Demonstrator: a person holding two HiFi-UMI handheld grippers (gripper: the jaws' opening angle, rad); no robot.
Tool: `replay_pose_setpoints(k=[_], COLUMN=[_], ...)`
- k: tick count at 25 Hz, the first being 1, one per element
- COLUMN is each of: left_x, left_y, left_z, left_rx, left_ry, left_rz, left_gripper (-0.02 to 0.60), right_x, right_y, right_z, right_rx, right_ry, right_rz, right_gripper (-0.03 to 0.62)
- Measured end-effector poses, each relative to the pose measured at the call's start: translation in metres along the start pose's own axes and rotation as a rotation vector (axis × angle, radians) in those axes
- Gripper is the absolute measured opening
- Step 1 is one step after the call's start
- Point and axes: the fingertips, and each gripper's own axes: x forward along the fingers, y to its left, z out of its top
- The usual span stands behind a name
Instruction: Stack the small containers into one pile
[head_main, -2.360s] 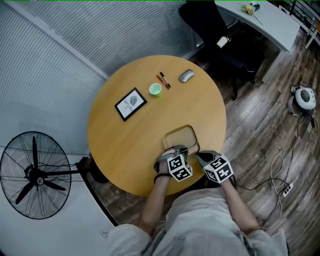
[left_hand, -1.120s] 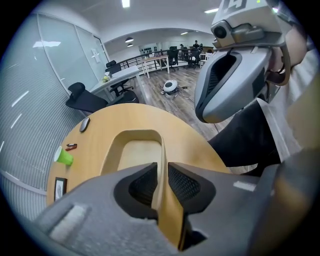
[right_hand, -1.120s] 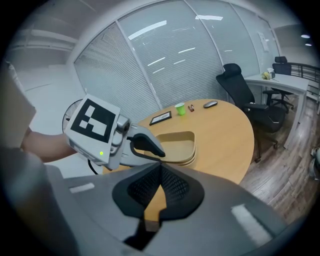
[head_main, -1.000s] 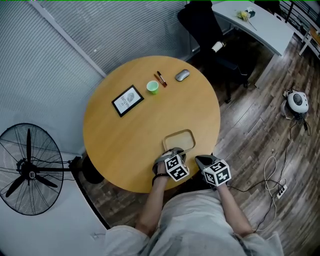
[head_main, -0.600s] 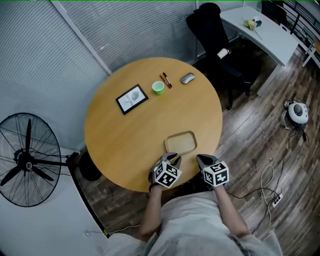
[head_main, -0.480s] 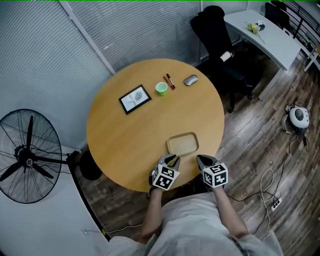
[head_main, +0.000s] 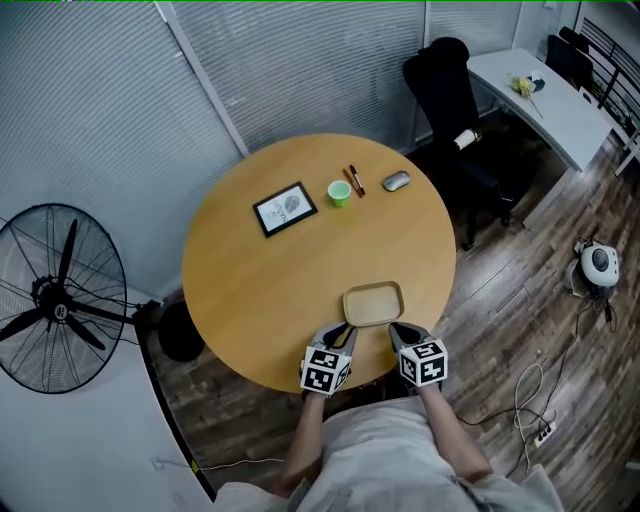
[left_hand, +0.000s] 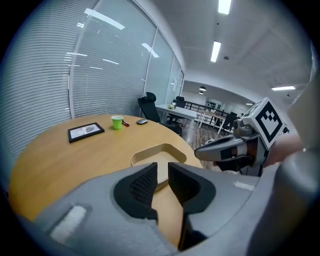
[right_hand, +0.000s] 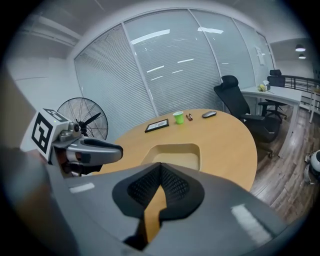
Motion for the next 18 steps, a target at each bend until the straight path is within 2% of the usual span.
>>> replay_pose_setpoints(k=[6, 11, 18], left_x=[0.0003, 0.0013, -0.0015], left_y=[0.0058, 0.0064, 0.0106], left_z=[0.0018, 0.0017, 0.0059], left_rx=[-0.042, -0.048, -0.053], left_ry=[-0.032, -0.041, -0.059], left_rz=[-0.002, -0.013, -0.001], left_gripper=[0.071, 0.069, 0.006], right_x=[0.0029, 0.0054, 0.007], right_y=[0.0009, 0.0008, 0.0018], right_z=[-0.001, 0.0016, 0.0048], right_rx=[0.0, 0.0, -0.001], right_ry=[0.01, 0.006, 0.004], right_rz=[0.008, 0.007, 0.01], right_gripper=[-0.001, 0.0, 0.0])
